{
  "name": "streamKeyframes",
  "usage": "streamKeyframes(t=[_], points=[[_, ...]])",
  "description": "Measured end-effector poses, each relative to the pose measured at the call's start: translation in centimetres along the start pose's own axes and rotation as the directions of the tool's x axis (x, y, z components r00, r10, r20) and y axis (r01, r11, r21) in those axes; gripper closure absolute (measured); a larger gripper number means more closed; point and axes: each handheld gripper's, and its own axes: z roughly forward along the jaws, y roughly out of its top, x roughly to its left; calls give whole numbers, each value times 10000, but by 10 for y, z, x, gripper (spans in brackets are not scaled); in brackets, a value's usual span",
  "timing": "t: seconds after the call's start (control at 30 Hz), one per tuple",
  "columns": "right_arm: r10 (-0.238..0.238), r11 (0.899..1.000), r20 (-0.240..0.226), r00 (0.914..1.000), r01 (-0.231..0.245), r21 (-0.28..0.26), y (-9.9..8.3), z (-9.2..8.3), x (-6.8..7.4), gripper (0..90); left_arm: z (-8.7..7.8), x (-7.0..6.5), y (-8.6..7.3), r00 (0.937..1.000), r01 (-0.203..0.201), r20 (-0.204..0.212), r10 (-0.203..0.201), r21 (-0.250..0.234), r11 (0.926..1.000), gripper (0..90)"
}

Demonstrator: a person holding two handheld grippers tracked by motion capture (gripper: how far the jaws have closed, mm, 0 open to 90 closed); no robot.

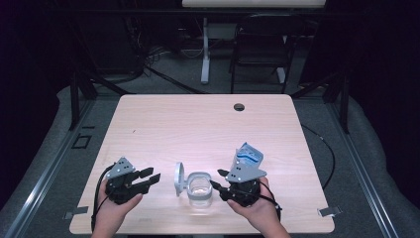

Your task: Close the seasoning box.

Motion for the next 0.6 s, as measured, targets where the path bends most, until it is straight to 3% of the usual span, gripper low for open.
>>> streamKeyframes(t=[0.3, 0.37, 0.6], points=[[252, 9996, 283, 9993, -248, -123, -15, -10, -7, 568, 5, 4, -3, 9996, -61, -261, 64, 81, 9999, 537], [386, 9992, 204, 9990, -388, 75, -16, -13, -10, 561, 6, 5, -5, 9997, -16, -252, 19, 131, 9999, 524], [595, 9981, 375, 9975, -589, -152, -22, -23, -16, 519, 6, 8, -6, 9996, 249, -114, -249, -38, 9997, 509]])
